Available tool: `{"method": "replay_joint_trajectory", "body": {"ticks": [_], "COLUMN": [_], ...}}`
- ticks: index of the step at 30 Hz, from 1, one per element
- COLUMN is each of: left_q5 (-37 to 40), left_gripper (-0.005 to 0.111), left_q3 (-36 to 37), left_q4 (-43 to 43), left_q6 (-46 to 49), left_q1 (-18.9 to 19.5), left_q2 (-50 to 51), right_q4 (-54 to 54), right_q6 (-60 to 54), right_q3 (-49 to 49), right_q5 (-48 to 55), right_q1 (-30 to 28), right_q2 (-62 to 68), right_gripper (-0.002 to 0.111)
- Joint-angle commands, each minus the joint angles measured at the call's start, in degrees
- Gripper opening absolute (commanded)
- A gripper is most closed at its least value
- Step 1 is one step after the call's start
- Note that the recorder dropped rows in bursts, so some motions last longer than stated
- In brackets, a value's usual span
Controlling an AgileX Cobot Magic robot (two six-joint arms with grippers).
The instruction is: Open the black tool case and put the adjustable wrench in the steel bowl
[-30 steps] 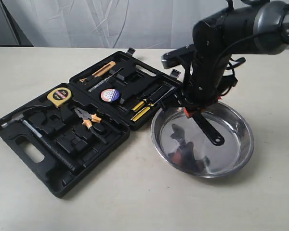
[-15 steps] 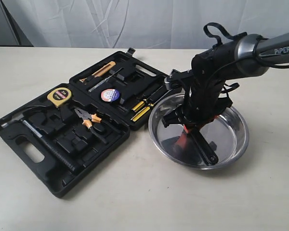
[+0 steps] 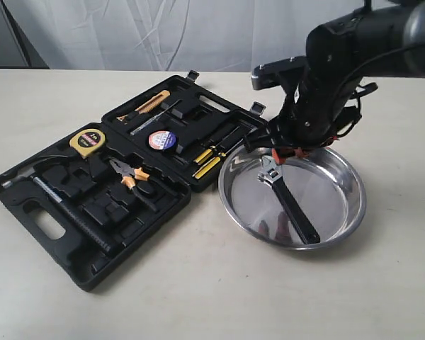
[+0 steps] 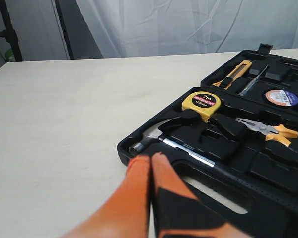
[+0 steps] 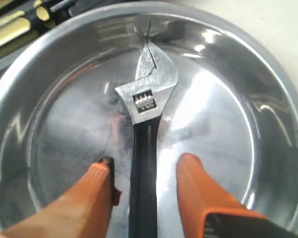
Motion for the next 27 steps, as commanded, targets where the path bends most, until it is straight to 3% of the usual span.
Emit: {"method": "replay_joint_trajectory", "body": {"ticks": [1, 4, 10, 17, 24, 27], "left_q5": [-0.4, -0.4, -0.4, -0.4, -0.4, -0.4], "left_gripper": [0.000, 0.000, 0.000, 0.000, 0.000, 0.000], "left_q3": [0.1, 0.1, 0.1, 0.1, 0.1, 0.1], "left_q4": [0.0, 0.0, 0.0, 0.0, 0.0, 0.0], "left_q6": [-0.1, -0.1, -0.1, -0.1, -0.1, -0.1], "left_q1": [-0.1, -0.1, -0.1, -0.1, -0.1, -0.1], "left_q2": [-0.2, -0.2, -0.2, -0.2, -0.2, -0.2], "right_q4": [0.2, 0.3, 1.7, 6.3, 6.5, 4.8], "right_q6": [0.0, 0.0, 0.2, 0.4, 0.4, 0.4], "right_q3": [4.4, 10.8, 21.0, 22.2, 22.2, 25.7], "right_q5": [2.1, 2.0, 3.3, 11.1, 9.9, 0.3], "right_q1": [0.1, 0.1, 0.1, 0.1, 0.1, -1.3], "right_q2": [-11.2, -20.2, -38.8, -51.4, -57.3, -62.8], "right_gripper": [0.022, -0.001, 0.000, 0.000, 0.000, 0.000]}}
